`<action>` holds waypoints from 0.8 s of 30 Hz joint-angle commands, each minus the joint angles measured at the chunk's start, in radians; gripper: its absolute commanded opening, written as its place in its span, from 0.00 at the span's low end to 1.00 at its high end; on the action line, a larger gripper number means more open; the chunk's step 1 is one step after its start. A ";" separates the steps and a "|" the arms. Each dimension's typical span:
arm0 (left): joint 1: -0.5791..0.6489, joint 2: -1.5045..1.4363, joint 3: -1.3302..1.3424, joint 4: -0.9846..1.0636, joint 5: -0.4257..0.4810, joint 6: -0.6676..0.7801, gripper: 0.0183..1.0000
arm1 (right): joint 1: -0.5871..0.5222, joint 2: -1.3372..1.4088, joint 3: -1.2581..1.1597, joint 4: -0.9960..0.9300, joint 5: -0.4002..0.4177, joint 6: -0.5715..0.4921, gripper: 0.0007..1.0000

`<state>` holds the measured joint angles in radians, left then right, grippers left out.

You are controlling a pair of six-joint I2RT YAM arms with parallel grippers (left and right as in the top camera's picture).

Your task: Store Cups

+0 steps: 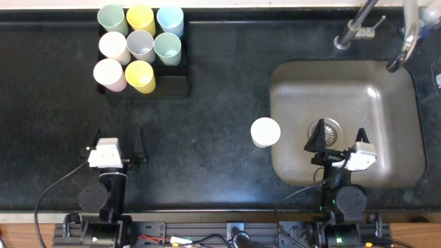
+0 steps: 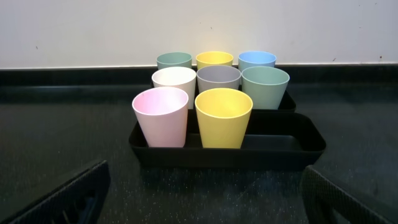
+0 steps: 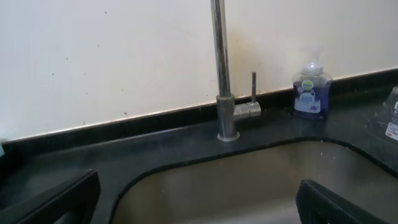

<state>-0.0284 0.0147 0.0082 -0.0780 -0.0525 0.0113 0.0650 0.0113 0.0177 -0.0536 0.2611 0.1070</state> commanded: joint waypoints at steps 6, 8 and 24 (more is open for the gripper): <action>0.001 -0.012 0.000 -0.003 0.007 0.023 1.00 | -0.006 -0.008 -0.013 0.003 -0.002 -0.002 1.00; 0.001 -0.012 0.000 -0.003 0.006 0.023 1.00 | -0.005 -0.007 -0.013 0.003 -0.002 -0.003 1.00; 0.001 -0.012 0.000 -0.003 0.006 0.023 1.00 | -0.004 0.412 0.747 -0.698 -0.026 -0.003 1.00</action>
<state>-0.0284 0.0135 0.0086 -0.0788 -0.0517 0.0116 0.0650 0.2150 0.4824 -0.6209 0.2504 0.1040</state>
